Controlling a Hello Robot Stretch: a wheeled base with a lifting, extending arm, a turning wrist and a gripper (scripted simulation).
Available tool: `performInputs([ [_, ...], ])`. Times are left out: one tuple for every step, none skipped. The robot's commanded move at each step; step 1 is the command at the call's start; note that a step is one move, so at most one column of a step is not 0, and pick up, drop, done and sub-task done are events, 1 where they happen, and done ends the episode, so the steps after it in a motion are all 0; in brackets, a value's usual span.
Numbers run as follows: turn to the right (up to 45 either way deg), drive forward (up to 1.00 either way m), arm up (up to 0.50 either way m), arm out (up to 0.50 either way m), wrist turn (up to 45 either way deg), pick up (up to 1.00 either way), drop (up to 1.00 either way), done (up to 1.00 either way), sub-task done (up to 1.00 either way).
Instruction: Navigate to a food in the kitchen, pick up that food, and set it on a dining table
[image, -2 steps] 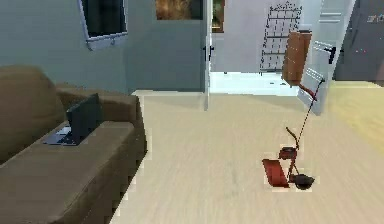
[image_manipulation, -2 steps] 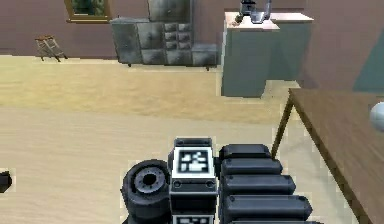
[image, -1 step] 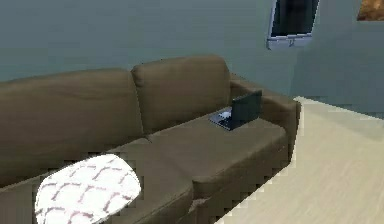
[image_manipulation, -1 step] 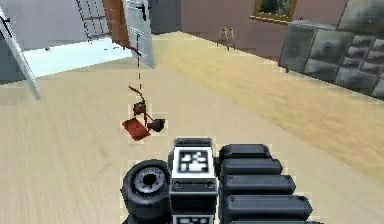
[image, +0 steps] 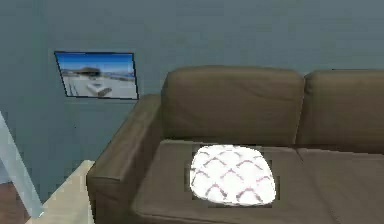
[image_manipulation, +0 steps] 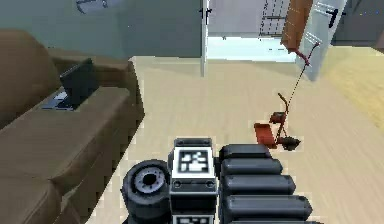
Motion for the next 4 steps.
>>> performInputs([
  [-45.0, 0.00, 0.00, 0.00, 0.0, 0.00, 0.00, 0.00, 0.00],
  [-12.0, 0.00, 0.00, 0.00, 0.0, 0.00, 0.00, 0.00, 0.00],
  [0.0, 1.00, 0.00, 0.00, 0.0, 0.00, 0.00, 0.00, 0.00],
  [-9.0, 0.00, 0.00, 0.00, 0.0, 0.00, 0.00, 0.00, 0.00],
])
